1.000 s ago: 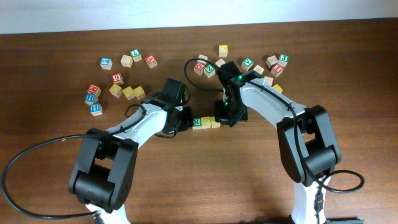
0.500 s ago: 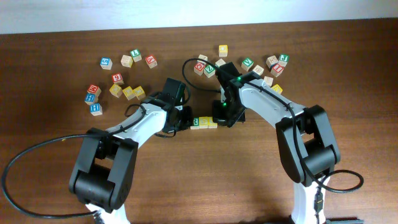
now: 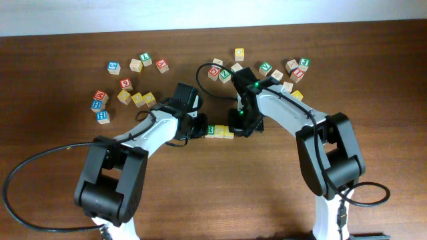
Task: Spell out RSS
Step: 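Squeeze the RSS row between the left and right grippers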
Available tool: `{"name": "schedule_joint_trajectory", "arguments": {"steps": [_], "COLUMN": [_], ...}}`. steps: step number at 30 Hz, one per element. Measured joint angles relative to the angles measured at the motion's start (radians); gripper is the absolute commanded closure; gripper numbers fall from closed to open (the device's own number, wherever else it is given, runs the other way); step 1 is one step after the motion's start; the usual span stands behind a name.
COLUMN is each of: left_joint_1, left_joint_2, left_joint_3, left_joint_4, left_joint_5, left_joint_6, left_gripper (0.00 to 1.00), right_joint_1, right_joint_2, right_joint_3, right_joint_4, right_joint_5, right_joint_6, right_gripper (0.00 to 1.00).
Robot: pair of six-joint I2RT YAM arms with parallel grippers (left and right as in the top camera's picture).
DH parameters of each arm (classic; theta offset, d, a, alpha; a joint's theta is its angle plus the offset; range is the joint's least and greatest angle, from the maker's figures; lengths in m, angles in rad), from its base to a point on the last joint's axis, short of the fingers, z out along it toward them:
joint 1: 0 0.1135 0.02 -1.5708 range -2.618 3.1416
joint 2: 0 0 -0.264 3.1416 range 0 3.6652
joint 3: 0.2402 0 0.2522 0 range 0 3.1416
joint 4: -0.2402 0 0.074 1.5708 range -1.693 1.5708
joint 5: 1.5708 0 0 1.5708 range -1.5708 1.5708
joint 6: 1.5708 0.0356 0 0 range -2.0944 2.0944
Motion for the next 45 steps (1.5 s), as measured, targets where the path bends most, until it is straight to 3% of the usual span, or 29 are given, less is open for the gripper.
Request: {"name": "schedule_joint_trajectory", "arguments": {"steps": [45], "left_joint_1": [0.001], "left_joint_2": [0.001], "left_joint_3": [0.010], "left_joint_4": [-0.033], "left_joint_5": [0.002], "left_joint_6": [0.000], "left_gripper": [0.99], "right_joint_1": [0.000], "right_joint_2": [0.000], "right_joint_3": [0.000], "right_joint_4": [0.004], "right_joint_5": [0.004], "right_joint_6": [0.000], "right_gripper": [0.96]}}
